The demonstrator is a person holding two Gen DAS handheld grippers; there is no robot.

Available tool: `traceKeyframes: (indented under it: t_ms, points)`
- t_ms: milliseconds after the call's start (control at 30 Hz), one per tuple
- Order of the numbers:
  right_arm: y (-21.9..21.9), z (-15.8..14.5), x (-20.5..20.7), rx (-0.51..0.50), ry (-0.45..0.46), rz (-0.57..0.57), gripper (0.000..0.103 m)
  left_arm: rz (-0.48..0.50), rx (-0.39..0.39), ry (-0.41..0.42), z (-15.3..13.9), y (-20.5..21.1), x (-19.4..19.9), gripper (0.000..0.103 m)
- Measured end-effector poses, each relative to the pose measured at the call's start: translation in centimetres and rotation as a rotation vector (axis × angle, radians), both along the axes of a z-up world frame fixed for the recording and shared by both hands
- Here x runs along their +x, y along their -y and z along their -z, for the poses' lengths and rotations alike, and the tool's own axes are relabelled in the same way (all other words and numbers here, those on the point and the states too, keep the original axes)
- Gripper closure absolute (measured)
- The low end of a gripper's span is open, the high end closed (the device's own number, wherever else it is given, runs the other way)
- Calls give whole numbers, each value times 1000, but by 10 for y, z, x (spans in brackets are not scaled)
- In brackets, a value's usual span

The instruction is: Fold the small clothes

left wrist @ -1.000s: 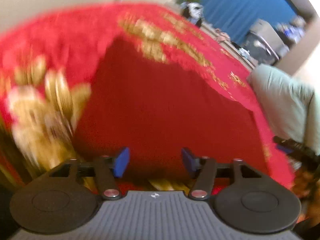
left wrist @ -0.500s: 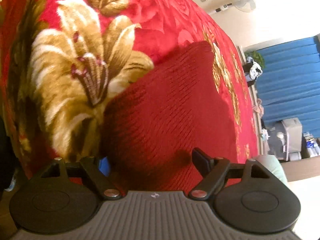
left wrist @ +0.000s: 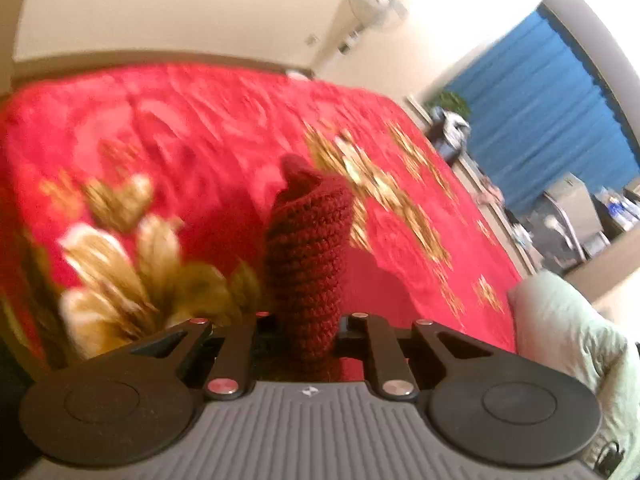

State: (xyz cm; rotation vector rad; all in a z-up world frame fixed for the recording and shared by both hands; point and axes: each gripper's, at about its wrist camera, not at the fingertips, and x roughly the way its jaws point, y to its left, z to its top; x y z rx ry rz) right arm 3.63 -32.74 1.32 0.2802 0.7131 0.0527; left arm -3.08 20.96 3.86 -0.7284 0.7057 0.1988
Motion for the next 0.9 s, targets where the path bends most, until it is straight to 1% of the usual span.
traceKeyframes:
  t_ms: [33, 67, 100, 167, 200, 233, 300, 333, 367, 400, 433, 500, 567, 600, 633, 667, 700, 733, 767, 800, 833, 867, 900]
  points:
    - [1, -1, 0, 1, 2, 1, 56, -27, 15, -21, -2, -6, -2, 88]
    - [1, -1, 0, 3, 4, 1, 56, -51, 34, -60, -1, -13, -1, 88]
    - [2, -2, -1, 4, 6, 1, 56, -69, 61, -116, 3, -19, 5, 88]
    - [2, -3, -1, 6, 9, 4, 56, -73, 128, -229, 8, -21, 24, 88]
    - [3, -4, -1, 8, 10, 5, 56, -54, 172, -246, 5, -15, 32, 87]
    - [3, -5, -1, 9, 11, 6, 56, -10, 262, -232, -6, 3, 41, 87]
    - [6, -6, -1, 10, 13, 13, 56, 108, 473, -129, -34, 58, 55, 87]
    - [7, -7, -1, 8, 16, 17, 56, 173, 550, -72, -44, 87, 58, 87]
    - [8, -8, -2, 7, 21, 21, 56, 260, 616, -13, -52, 123, 60, 87]
    - [11, -9, -3, 4, 29, 30, 56, 331, 648, 27, -56, 152, 59, 87]
    - [13, -11, -3, 3, 36, 39, 56, 423, 675, 70, -57, 188, 56, 88]
    - [19, -12, -3, 7, 44, 61, 56, 599, 717, 135, -46, 255, 43, 88]
    - [27, -11, -3, 23, 49, 84, 56, 752, 714, 176, -23, 309, 27, 87]
    - [30, -11, -3, 38, 54, 94, 56, 816, 707, 175, -7, 328, 23, 86]
    - [33, -11, -4, 52, 60, 99, 56, 895, 688, 149, 13, 348, 20, 85]
    - [36, -10, -4, 65, 66, 100, 56, 971, 652, 99, 34, 363, 20, 77]
    - [36, -10, -4, 79, 71, 98, 56, 1033, 615, 50, 50, 371, 21, 63]
    - [36, -9, -3, 93, 73, 89, 56, 1081, 591, 15, 61, 374, 22, 59]
    - [35, -8, -3, 106, 71, 77, 56, 1092, 597, 30, 60, 372, 18, 56]
    - [33, -5, -1, 126, 59, 54, 53, 1103, 582, 62, 52, 365, 15, 47]
    - [30, -1, 2, 150, 39, 27, 52, 1114, 528, 90, 40, 351, 15, 42]
    - [26, 4, 5, 174, 10, -5, 51, 1107, 473, 112, 32, 333, 16, 33]
    - [20, 10, 8, 199, -30, -49, 51, 1078, 424, 134, 19, 314, 18, 30]
